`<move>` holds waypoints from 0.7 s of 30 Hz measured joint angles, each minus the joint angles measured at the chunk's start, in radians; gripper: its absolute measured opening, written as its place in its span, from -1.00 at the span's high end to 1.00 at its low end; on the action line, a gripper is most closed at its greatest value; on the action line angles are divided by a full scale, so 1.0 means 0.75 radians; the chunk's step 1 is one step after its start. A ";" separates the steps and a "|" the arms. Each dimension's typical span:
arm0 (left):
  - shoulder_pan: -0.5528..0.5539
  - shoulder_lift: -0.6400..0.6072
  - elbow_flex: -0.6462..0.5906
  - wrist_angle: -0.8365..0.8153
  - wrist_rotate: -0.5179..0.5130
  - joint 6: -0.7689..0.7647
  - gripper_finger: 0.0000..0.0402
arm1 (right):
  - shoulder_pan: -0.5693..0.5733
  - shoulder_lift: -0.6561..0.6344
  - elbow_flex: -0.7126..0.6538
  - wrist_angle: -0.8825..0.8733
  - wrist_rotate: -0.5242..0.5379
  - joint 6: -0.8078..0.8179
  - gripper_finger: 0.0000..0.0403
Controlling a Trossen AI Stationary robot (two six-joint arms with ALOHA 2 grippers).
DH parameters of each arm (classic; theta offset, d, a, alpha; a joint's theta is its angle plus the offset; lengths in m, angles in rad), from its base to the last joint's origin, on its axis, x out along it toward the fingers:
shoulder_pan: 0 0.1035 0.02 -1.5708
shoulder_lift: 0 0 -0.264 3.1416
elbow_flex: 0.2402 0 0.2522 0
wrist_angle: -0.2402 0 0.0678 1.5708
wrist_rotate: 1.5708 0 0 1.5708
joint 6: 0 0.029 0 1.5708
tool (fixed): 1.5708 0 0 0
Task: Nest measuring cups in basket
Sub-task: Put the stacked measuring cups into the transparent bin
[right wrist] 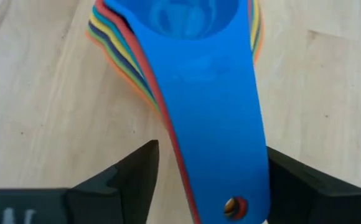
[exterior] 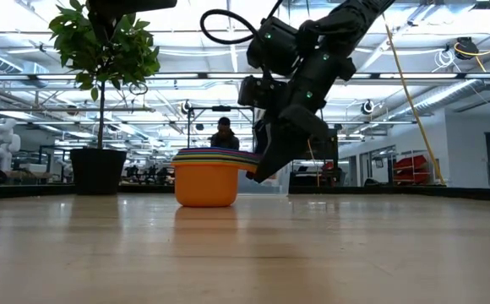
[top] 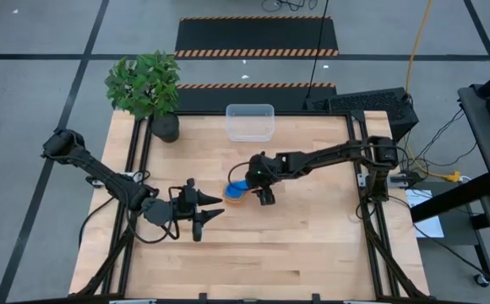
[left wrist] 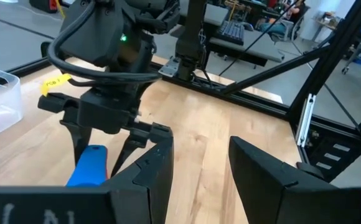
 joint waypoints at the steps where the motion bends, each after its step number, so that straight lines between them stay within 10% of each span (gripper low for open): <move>1: 0.000 0.000 0.001 0.000 0.000 0.003 0.21 | 0.005 0.000 0.000 -0.001 -0.001 0.007 -0.12; 21: 0.000 0.000 0.001 -0.002 -0.001 0.015 0.21 | 0.147 0.000 -0.001 -0.025 0.088 0.204 -0.19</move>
